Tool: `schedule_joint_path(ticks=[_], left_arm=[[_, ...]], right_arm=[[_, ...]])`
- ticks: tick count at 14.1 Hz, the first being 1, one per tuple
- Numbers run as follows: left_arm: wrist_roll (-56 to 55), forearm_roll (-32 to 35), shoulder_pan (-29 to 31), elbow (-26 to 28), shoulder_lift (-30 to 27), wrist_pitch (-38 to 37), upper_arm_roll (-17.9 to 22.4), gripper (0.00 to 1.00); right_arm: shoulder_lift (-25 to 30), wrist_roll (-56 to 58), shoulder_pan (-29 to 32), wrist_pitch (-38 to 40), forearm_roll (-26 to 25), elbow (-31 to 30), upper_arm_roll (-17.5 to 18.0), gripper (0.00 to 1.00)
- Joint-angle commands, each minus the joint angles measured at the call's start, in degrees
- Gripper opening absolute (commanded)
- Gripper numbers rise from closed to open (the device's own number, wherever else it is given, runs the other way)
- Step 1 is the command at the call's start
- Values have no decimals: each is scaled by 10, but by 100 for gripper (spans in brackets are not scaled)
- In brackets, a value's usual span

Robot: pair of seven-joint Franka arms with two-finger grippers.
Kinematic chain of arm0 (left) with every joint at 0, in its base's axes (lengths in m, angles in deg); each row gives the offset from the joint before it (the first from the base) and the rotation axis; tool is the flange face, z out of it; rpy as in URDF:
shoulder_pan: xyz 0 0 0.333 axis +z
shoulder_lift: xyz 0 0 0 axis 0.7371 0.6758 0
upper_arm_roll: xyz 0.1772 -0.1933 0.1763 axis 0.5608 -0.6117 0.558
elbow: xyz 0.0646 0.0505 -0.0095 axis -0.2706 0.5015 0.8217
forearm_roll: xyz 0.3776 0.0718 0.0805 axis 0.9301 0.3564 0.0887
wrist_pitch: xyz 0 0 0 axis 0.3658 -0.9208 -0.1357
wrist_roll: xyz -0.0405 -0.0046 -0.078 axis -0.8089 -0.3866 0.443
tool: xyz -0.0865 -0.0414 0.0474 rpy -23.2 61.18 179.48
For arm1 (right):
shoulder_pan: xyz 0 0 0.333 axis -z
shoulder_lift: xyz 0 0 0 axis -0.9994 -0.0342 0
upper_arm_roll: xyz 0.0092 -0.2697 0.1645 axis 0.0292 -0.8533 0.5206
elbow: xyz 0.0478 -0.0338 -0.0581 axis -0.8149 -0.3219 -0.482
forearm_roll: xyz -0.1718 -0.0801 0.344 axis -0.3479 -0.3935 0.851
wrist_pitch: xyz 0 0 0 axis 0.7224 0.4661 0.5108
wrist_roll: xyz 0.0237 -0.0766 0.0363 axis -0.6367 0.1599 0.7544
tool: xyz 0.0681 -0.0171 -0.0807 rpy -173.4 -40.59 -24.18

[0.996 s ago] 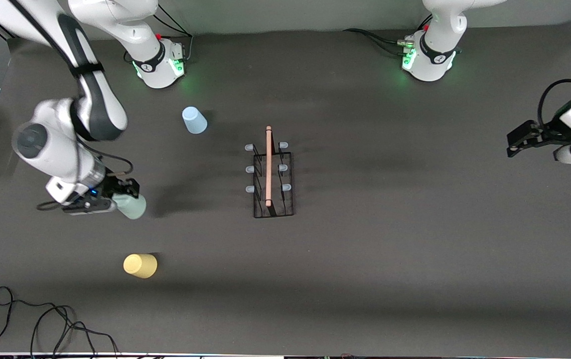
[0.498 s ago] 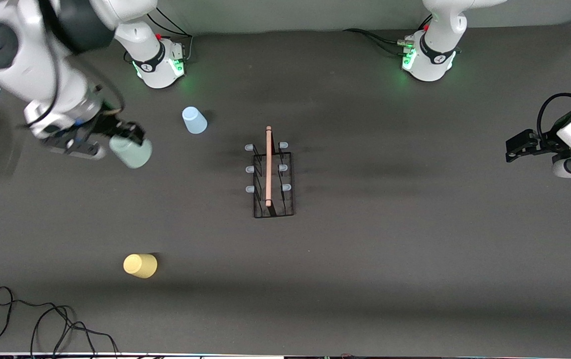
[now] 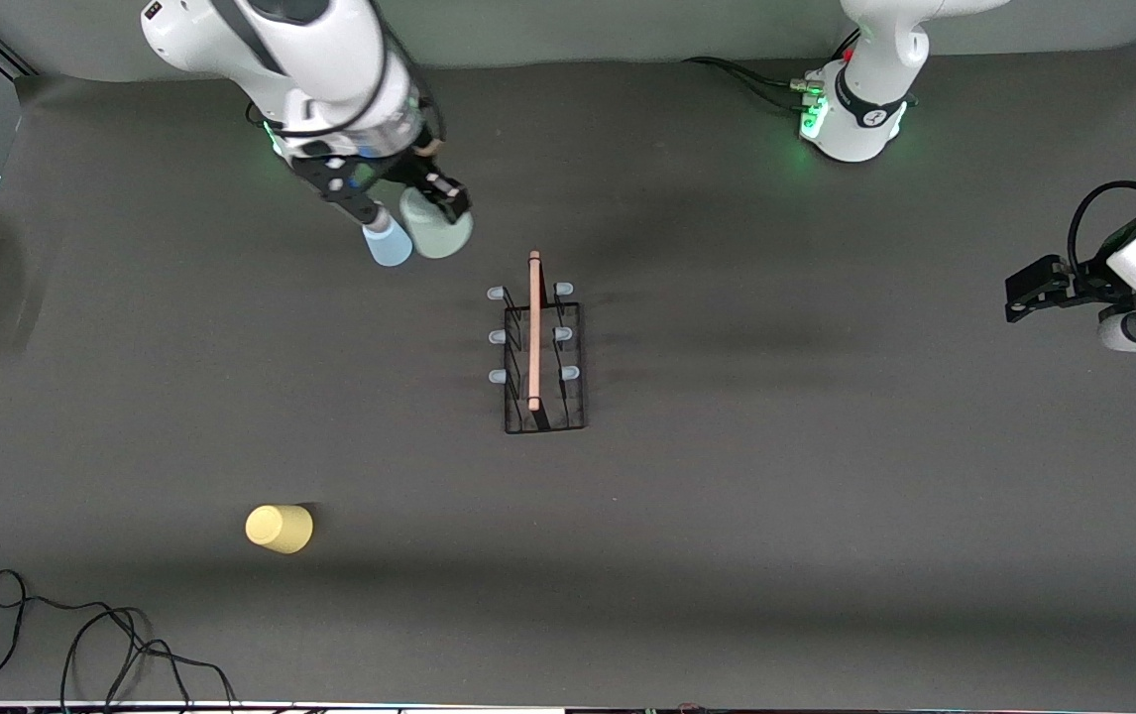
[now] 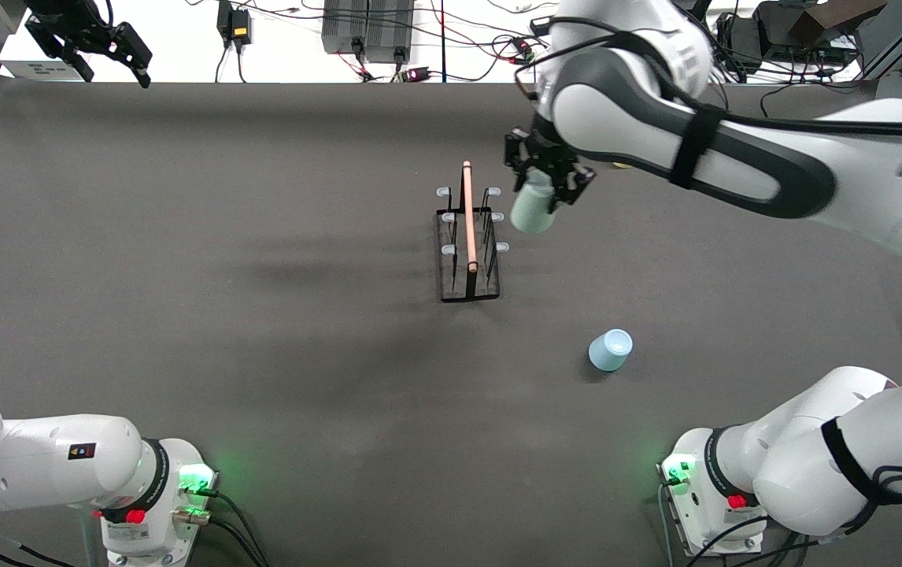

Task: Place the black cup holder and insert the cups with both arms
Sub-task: 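Carry the green cup to the rack and hang it on a peg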

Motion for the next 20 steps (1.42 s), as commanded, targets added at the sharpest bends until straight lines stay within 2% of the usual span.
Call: schedule_joint_path(ticks=[1,4,10,19,20], left_arm=[[7,-6,-4,-9,0,-5,4,100],[7,-7,-3,-8,2,-6,4,100],[8,-10,-4,-7,5,-6,4,100],[9,-9,2,-7,7,2,5,100],[9,-9,2,-7,7,3,5,100]], right_arm=[[-27,-34,-19,-31,18,4,-9,0],[-38,-53,-29,-114,17,-54,-9,0],[-75,-53,-36,-194,10,-110,-10,0],[-151,-51,-35,-274,6,-112,-11,0],[-147,-47,-32,-266,6,-109,-14,21]])
